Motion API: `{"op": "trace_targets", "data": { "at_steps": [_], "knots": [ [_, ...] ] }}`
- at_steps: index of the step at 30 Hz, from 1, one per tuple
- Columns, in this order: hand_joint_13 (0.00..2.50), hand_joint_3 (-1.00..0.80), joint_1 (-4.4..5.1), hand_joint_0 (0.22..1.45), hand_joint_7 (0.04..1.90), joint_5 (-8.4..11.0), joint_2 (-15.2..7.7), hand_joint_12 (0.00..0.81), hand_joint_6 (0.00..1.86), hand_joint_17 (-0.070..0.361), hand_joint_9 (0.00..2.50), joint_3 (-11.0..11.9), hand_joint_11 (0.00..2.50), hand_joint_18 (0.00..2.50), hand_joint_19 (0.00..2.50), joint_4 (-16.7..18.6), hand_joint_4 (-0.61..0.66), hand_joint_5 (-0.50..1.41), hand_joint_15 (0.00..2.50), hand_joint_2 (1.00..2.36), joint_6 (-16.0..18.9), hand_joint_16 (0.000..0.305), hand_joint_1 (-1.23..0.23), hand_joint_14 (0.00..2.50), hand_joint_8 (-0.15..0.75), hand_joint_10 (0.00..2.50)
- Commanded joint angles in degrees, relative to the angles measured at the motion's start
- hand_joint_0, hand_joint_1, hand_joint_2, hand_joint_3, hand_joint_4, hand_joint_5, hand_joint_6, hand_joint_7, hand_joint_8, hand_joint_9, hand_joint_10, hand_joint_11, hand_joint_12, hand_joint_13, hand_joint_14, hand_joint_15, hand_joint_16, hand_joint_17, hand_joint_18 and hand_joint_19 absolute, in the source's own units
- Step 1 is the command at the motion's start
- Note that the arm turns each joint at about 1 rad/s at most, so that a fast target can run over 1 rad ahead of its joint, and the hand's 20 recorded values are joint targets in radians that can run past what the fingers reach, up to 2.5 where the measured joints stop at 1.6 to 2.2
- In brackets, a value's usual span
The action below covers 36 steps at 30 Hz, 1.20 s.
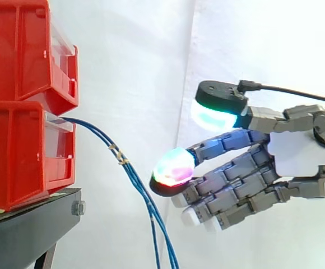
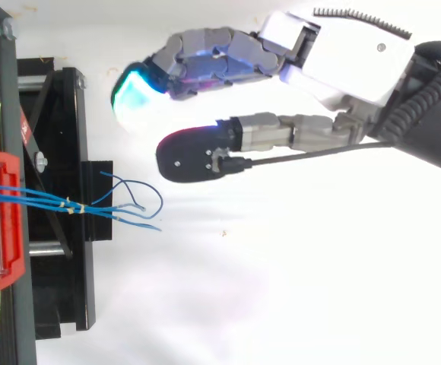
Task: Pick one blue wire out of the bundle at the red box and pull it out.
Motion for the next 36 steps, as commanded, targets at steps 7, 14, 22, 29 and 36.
{"op": "trace_targets", "data": {
  "at_steps": [7,14,22,29,36],
  "knots": [
    [0.62,-0.43,0.63,0.58,0.85,-0.05,-3.99,0.398,0.50,0.115,0.71,5.19,0.14,0.52,0.20,0.56,0.39,-0.14,0.19,1.00,-2.86,0.051,-0.57,0.01,0.335,0.00],
    [0.62,-0.42,1.59,0.59,0.93,-0.05,-5.57,0.395,0.50,0.111,0.71,5.19,0.14,0.53,0.20,3.90,0.40,-0.13,0.19,1.01,-4.53,0.050,-0.62,0.01,0.333,0.00],
    [0.62,-0.42,3.18,0.59,0.96,0.57,-5.57,0.395,0.50,0.111,0.70,5.19,0.15,0.53,0.20,6.36,0.40,-0.13,0.20,1.01,-8.83,0.049,-0.64,0.01,0.331,0.00],
    [0.63,-0.43,4.06,0.59,0.97,1.80,-6.36,0.396,0.50,0.111,0.70,5.28,0.16,0.54,0.21,8.56,0.40,-0.13,0.20,1.01,-9.80,0.049,-0.65,0.01,0.330,0.00],
    [0.64,-0.42,4.06,0.59,1.00,1.89,-8.29,0.395,0.50,0.110,0.71,7.22,0.16,0.56,0.22,8.99,0.39,-0.12,0.20,1.00,-9.98,0.049,-0.66,0.01,0.332,0.00]
  ]
}}
